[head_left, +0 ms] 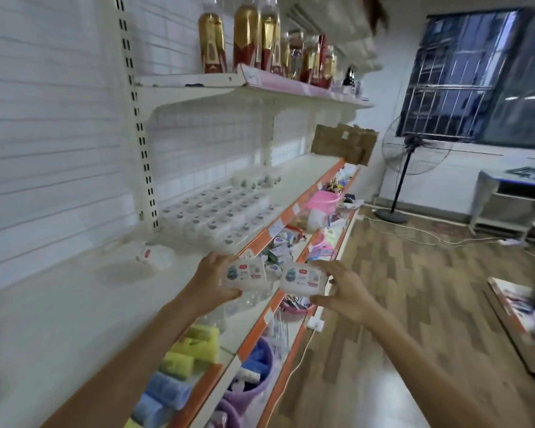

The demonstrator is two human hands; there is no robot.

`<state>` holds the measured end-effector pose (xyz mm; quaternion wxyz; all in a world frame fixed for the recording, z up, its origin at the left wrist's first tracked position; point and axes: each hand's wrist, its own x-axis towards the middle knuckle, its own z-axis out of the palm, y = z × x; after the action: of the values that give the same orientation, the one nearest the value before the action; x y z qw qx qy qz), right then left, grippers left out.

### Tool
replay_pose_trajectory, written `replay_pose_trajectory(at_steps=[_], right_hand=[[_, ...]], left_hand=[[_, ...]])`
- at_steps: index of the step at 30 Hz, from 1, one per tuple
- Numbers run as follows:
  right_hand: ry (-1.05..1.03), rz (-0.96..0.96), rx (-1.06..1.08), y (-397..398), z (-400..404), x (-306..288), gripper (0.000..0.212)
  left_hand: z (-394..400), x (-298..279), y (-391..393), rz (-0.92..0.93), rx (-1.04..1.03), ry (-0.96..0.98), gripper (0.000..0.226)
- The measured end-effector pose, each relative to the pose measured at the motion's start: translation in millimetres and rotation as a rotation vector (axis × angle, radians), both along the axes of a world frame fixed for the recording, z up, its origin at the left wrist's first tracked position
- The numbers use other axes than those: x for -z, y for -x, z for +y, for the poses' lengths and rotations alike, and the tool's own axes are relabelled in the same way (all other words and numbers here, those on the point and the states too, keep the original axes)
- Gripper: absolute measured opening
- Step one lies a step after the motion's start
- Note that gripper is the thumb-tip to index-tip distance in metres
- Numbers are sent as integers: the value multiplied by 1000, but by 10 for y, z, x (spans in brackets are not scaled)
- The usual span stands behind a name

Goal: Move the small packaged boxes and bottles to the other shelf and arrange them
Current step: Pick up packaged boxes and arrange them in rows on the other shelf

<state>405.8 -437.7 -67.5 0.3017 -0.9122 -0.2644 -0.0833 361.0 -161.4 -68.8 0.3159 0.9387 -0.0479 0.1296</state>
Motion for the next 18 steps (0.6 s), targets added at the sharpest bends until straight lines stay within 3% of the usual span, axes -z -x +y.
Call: replay_pose_trajectory(at_steps=[9,18], right_hand=[[-13,18,20,-1427,-659,-184,72],[-40,83,47,-2469,-905,-116,67]], left_hand=[[-647,-189,-1539,-34,-47,-11,75],[-993,-129,-2478,-28,-114,75,70]])
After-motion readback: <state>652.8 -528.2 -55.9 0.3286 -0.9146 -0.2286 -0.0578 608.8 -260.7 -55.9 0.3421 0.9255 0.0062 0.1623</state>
